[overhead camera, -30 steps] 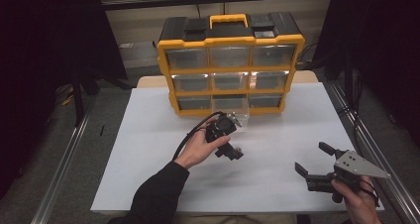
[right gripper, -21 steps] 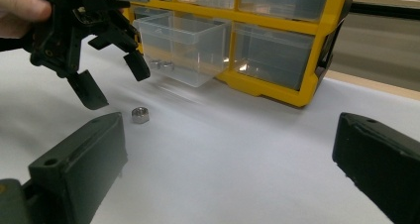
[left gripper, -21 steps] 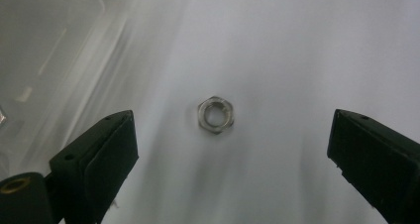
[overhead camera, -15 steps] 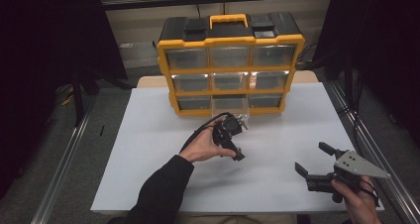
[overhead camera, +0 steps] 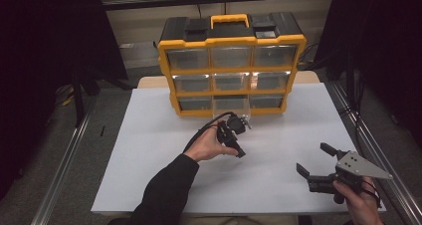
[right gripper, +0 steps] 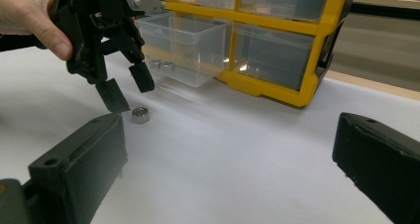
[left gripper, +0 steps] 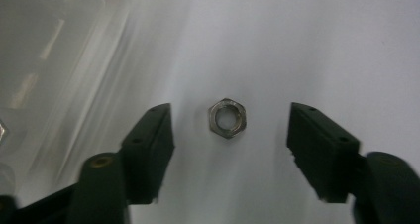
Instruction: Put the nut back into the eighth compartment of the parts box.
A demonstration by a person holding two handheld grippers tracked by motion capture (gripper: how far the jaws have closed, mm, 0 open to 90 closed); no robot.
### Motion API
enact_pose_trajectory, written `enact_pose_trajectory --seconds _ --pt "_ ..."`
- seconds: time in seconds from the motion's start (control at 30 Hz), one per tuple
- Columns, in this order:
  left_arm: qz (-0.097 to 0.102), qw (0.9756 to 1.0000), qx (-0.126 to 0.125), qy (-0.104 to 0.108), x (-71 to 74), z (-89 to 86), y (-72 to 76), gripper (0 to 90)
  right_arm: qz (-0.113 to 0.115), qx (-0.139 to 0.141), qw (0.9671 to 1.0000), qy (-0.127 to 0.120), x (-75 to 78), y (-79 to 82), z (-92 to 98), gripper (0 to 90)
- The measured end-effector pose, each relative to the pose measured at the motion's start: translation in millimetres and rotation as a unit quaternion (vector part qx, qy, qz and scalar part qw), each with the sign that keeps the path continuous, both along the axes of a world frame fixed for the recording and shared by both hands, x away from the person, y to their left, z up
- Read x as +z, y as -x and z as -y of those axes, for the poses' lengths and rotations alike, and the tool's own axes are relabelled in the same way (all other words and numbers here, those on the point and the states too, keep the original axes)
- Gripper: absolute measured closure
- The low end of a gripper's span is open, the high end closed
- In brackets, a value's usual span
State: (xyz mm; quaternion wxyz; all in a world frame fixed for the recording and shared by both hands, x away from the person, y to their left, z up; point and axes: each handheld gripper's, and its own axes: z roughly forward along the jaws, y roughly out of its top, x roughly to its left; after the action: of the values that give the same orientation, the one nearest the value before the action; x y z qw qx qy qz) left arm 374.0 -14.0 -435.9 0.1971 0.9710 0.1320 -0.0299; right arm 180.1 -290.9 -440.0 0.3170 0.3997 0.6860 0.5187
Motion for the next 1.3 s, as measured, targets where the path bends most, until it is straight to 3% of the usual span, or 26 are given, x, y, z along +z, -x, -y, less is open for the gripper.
enact_pose_trajectory --seconds 0.07,0.17,0.43,0.53,0.8,0.93,1.03,1.1,1.3 --pt "-0.004 0.9999 -0.006 -0.012 -0.8 0.9 -0.7 40.9 -0.001 0.0 1.0 0.0 -0.1 0.0 0.0 0.1" --pt "-0.011 0.9998 0.0 -0.015 -4.3 2.7 0.6 45.8 -0.001 0.001 1.0 0.0 -0.1 -0.2 0.0 0.1" --pt "-0.015 0.9992 -0.025 -0.027 -12.2 8.3 -2.4 57.5 -0.003 0.002 1.0 0.0 -0.5 -0.3 -0.2 0.1" --pt "-0.009 0.9994 -0.029 -0.015 -15.0 10.2 -3.7 64.5 -0.004 0.004 1.0 0.0 -0.5 -0.2 -0.3 0.1" --pt "-0.013 0.9992 -0.024 -0.031 -15.6 12.1 -3.4 69.3 -0.003 0.005 1.0 0.002 -0.4 0.0 -0.3 0.1" --pt "-0.002 0.9986 -0.03 -0.043 -14.5 14.4 -1.4 69.9 -0.004 0.004 1.0 0.001 -0.5 0.0 -0.3 0.1" --pt "0.007 0.9981 -0.042 -0.044 -14.6 13.7 -2.3 70.1 -0.003 0.005 1.0 0.001 -0.5 0.0 -0.4 0.1" --pt "0.007 0.9987 -0.034 -0.038 -15.3 14.4 0.2 70.1 -0.003 0.005 1.0 0.002 -0.6 0.0 -0.3 0.1" --pt "0.005 0.9981 -0.047 -0.04 -14.4 12.6 -2.1 70.3 -0.003 0.003 1.0 0.0 -0.6 0.1 -0.2 0.1"
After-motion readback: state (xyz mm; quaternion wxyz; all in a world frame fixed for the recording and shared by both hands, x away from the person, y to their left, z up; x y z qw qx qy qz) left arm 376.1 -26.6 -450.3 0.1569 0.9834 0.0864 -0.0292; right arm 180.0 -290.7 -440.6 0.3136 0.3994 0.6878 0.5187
